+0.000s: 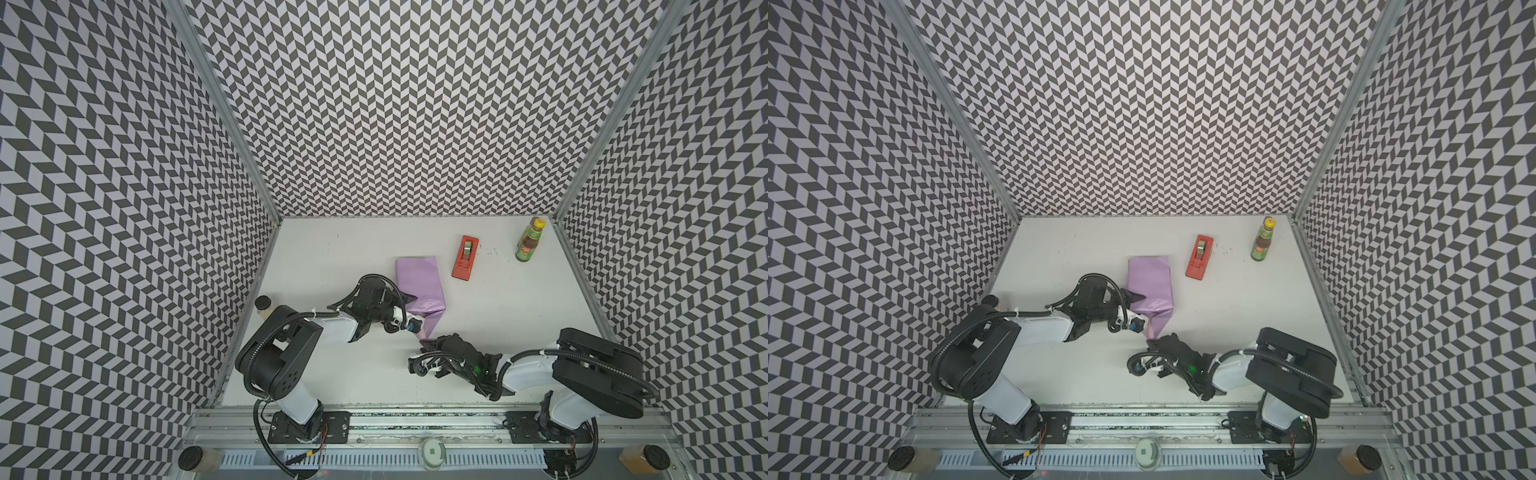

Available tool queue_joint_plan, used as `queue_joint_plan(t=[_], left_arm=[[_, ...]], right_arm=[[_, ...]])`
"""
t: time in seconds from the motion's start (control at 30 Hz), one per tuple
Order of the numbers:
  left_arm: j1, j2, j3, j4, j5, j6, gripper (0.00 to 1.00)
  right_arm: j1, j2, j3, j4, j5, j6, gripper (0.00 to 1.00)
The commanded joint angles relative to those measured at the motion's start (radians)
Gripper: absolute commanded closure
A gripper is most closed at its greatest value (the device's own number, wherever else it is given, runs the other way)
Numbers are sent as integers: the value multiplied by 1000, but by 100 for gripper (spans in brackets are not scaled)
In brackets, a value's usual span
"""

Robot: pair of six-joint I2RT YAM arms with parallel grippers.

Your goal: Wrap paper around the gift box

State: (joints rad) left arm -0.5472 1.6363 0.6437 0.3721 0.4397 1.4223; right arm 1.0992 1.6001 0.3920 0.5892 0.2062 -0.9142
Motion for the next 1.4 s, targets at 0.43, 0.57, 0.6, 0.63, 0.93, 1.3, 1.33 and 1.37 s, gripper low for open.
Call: queue_joint_plan(t=[0.43, 0.57, 0.6, 0.63, 0.93, 1.3, 1.33, 1.37], left_arm=[[-1, -82, 22, -162, 44, -97, 22], [2, -144, 26, -178, 60, -114, 19], [2, -157, 27, -185, 63, -116, 19], [4, -171, 31, -195, 66, -118, 18], [-5, -410, -95, -341, 82, -3, 28], [-74, -306, -142, -394, -41, 134, 55], [-78, -279, -134, -388, -52, 139, 56], [-83, -257, -126, -386, -56, 150, 57]], right_arm=[[-22, -243, -118, 126, 48, 158, 75], [-83, -331, -133, 138, 1, 215, 75], [-106, -358, -137, 144, -20, 236, 75], [-137, -385, -139, 150, -45, 258, 75], [-400, -347, 6, 87, -252, 479, 62], [-462, -202, 187, -38, -338, 641, 45], [-464, -195, 193, -41, -349, 641, 45], [-464, -187, 200, -45, -353, 644, 45]])
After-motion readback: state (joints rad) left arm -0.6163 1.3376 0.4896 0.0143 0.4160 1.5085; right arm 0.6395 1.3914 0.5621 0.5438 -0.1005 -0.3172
